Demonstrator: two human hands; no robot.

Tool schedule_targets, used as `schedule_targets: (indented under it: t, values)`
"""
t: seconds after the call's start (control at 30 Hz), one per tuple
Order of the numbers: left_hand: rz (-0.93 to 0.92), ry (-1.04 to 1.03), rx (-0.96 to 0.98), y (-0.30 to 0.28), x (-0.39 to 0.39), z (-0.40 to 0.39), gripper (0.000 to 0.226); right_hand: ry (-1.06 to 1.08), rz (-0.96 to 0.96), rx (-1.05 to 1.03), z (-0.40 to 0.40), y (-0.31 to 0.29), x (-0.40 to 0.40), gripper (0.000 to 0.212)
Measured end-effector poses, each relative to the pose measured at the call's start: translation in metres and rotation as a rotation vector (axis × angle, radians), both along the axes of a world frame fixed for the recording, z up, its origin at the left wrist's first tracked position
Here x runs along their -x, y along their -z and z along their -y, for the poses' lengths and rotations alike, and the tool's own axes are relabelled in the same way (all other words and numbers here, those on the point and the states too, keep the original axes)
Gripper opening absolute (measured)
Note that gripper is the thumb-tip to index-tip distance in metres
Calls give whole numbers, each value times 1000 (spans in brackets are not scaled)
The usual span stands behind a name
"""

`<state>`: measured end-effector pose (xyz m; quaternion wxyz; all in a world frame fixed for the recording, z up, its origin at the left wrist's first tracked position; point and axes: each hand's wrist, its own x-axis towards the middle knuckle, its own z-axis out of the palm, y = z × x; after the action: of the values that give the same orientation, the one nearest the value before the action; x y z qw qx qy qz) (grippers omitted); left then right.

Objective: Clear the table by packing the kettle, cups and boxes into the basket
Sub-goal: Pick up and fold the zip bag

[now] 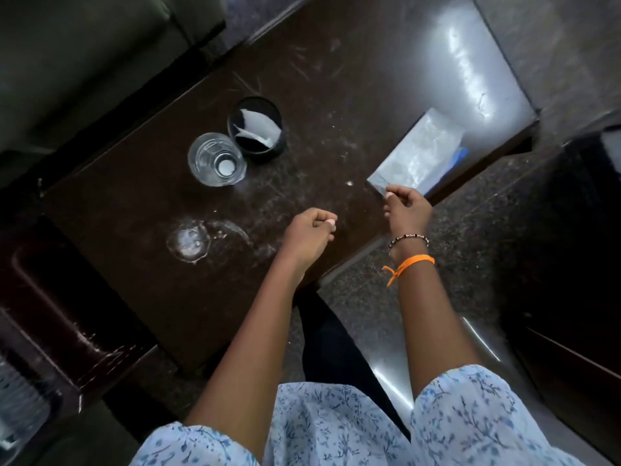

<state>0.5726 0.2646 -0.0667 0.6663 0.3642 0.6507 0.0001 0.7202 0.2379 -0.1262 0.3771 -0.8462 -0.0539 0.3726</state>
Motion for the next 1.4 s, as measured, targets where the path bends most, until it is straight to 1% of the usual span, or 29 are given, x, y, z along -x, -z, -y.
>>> schedule_targets:
  t: [0.1,0.17,0.3,0.4,0.5,0.53,0.57,0.63,0.73,0.8,0.83,0.9,0.93,0.97,1.0,1.07,1.1,1.17,1.2,1.23,1.27,1.33,1.4]
  values:
    - [-24,51,1,6,-18,-4,22,192,57,43,3,22,-27,25]
    - [-40,81,2,11,-25,-5,23,256,68,91,2,36,-41,38]
    - [-52,124,14,21,-27,-3,24,241,-21,233,-3,61,-55,52]
    - [-69,131,23,26,-21,-1,22,263,-96,240,-8,78,-58,57]
    - [-94,124,39,32,-13,1,18,264,-145,328,-12,88,-60,66]
    - [-99,123,44,33,-11,2,18,262,-173,344,-12,89,-60,63]
    - [-99,119,46,35,-8,2,19,254,-196,328,-13,87,-58,52]
    - [-91,106,52,39,-1,1,20,233,-231,225,-15,81,-52,17]
    - [-80,64,54,43,13,1,17,194,-330,53,-14,64,-29,6]
    - [-73,9,43,45,24,2,16,152,-478,-47,-10,46,-5,29]
    - [-69,-23,46,46,30,3,22,108,-559,-66,-6,36,9,34]
    - [-48,-98,71,43,44,5,43,-45,-708,-46,8,18,38,37]
    - [-31,-141,82,41,52,8,50,-133,-781,-37,15,10,51,37]
    - [-10,-192,87,39,61,11,52,-221,-855,-28,23,3,64,36]
    - [18,-251,90,36,71,15,49,-311,-921,-12,30,-3,75,36]
    - [66,-384,101,29,94,25,34,-489,-995,66,43,-10,95,37]
    - [77,-456,108,26,107,31,27,-580,-999,115,47,-13,105,38]
    - [101,-596,104,23,133,43,29,-697,-959,189,54,-16,125,35]
    - [125,-680,91,21,147,50,33,-699,-907,215,56,-16,136,32]
    - [158,-783,76,19,161,57,35,-652,-843,230,57,-17,147,27]
    - [200,-902,66,17,175,63,35,-562,-797,231,58,-19,158,22]
    - [296,-1149,54,12,203,75,33,-380,-819,169,60,-23,186,30]
    - [394,-1341,3,8,231,87,34,-328,-913,111,62,-31,219,39]
